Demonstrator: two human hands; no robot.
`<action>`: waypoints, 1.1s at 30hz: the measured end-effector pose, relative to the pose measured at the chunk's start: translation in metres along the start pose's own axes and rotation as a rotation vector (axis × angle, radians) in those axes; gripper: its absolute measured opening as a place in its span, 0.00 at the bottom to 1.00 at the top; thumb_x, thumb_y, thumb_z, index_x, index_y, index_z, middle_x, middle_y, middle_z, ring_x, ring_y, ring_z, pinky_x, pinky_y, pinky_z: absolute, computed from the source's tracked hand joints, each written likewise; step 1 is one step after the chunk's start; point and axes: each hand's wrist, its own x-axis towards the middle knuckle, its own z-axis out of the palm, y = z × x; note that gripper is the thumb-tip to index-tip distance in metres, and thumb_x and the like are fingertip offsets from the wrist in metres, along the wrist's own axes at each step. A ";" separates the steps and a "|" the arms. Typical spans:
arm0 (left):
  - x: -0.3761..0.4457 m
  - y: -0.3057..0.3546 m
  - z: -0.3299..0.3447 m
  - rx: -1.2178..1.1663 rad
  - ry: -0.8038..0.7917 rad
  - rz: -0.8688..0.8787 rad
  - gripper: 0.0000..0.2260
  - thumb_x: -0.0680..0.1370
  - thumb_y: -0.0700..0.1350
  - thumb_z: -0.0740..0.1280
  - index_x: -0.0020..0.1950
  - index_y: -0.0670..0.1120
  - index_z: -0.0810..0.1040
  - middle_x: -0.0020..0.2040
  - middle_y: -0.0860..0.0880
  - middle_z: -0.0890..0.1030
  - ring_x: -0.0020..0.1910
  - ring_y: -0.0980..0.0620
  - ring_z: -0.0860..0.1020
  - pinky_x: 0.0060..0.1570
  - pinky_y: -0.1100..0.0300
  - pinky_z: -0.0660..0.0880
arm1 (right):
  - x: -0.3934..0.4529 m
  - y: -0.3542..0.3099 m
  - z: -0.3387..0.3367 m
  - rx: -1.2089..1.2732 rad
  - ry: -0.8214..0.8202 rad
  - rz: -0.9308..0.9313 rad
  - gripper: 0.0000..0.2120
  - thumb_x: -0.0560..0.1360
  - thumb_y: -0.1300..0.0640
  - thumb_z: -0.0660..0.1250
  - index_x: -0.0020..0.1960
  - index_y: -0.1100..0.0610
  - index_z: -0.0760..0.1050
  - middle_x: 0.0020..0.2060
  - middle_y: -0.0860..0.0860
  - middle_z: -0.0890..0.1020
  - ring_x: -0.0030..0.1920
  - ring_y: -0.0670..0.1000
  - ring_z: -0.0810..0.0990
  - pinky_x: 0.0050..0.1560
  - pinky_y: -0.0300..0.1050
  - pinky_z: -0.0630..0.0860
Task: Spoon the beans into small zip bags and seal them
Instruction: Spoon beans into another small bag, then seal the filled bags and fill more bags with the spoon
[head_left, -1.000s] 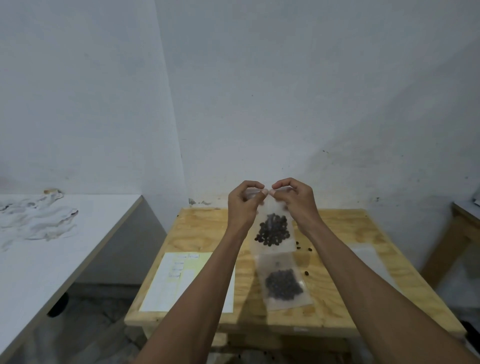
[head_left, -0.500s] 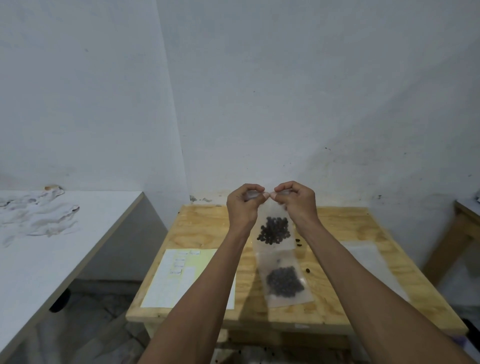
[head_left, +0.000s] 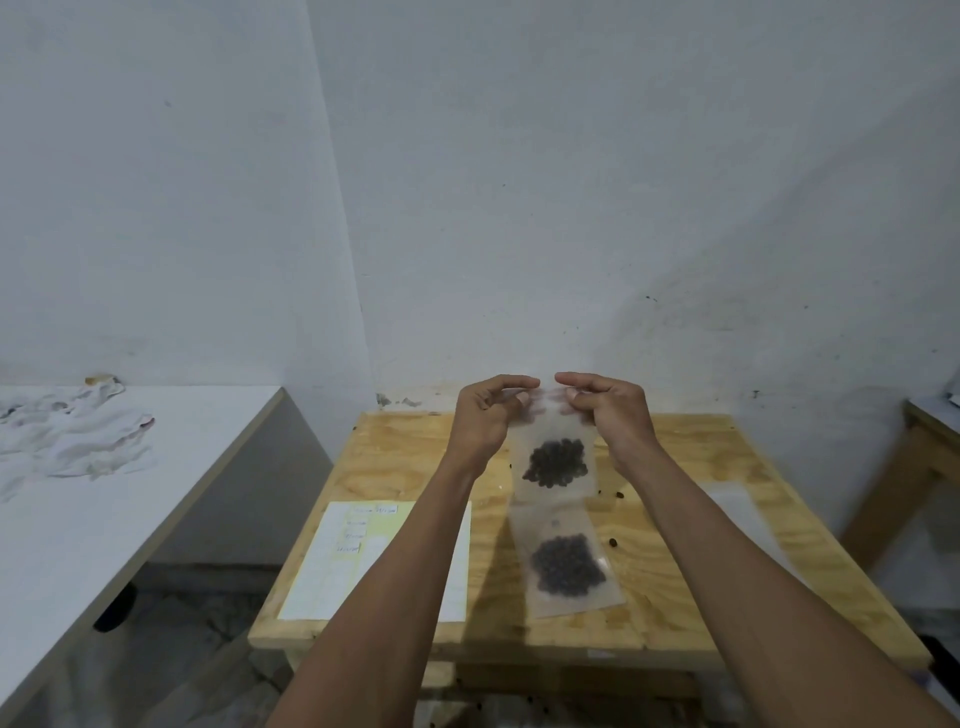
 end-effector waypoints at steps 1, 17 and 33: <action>0.001 -0.001 0.000 -0.006 -0.009 -0.004 0.09 0.79 0.33 0.69 0.53 0.43 0.86 0.47 0.46 0.87 0.45 0.50 0.84 0.50 0.53 0.82 | 0.000 0.001 -0.002 0.015 0.000 0.009 0.15 0.76 0.70 0.68 0.50 0.53 0.87 0.48 0.51 0.87 0.47 0.49 0.84 0.42 0.35 0.80; -0.022 -0.025 0.005 0.184 0.006 -0.258 0.07 0.77 0.35 0.72 0.54 0.40 0.86 0.35 0.46 0.81 0.24 0.53 0.74 0.20 0.63 0.70 | -0.006 0.049 -0.011 -0.291 0.116 0.072 0.15 0.75 0.68 0.70 0.49 0.50 0.87 0.56 0.47 0.83 0.48 0.46 0.82 0.45 0.39 0.79; -0.040 -0.056 -0.009 1.039 -0.163 -0.159 0.24 0.71 0.50 0.78 0.66 0.54 0.77 0.57 0.51 0.79 0.56 0.50 0.78 0.46 0.57 0.73 | -0.030 0.094 -0.006 -0.926 0.048 0.065 0.17 0.74 0.47 0.76 0.61 0.46 0.79 0.52 0.47 0.84 0.52 0.51 0.82 0.46 0.44 0.75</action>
